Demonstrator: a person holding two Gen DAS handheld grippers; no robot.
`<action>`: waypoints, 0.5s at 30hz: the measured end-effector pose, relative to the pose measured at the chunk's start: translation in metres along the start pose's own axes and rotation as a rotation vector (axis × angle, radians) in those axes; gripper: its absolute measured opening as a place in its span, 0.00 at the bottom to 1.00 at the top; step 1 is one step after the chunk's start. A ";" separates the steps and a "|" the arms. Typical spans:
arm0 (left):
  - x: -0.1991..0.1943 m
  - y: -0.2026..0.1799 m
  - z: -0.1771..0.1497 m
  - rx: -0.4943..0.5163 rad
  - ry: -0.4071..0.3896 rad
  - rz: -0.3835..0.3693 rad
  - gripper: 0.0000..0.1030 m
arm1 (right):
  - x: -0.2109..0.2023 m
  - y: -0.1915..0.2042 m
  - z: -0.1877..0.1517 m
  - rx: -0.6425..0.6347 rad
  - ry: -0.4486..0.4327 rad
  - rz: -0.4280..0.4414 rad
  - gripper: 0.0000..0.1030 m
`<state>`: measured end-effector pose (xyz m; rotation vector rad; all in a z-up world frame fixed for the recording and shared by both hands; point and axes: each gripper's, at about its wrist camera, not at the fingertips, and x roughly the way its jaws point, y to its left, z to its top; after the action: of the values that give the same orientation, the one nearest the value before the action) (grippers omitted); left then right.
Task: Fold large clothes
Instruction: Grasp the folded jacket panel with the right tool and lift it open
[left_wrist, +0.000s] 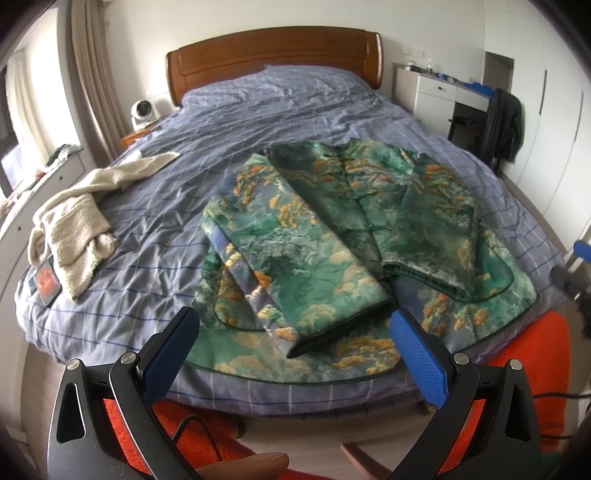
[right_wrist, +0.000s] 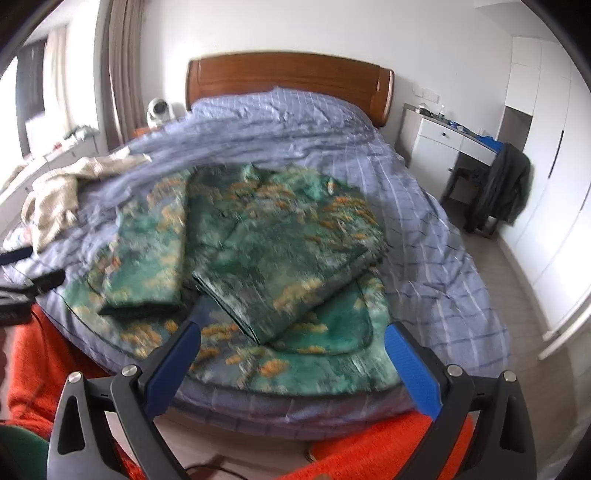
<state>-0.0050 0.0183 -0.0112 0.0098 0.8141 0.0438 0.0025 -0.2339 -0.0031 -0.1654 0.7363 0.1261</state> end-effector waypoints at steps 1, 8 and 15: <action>0.002 0.001 -0.001 -0.001 0.001 0.006 1.00 | 0.000 -0.002 0.002 0.001 -0.024 0.040 0.99; 0.004 0.005 -0.004 -0.007 0.006 0.029 1.00 | 0.064 0.012 0.000 -0.217 0.087 0.108 0.99; 0.005 0.003 -0.009 -0.003 0.025 0.052 1.00 | 0.156 0.045 -0.004 -0.454 0.125 0.133 0.98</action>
<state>-0.0077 0.0218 -0.0208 0.0275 0.8387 0.0940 0.1069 -0.1819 -0.1164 -0.5611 0.8351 0.4125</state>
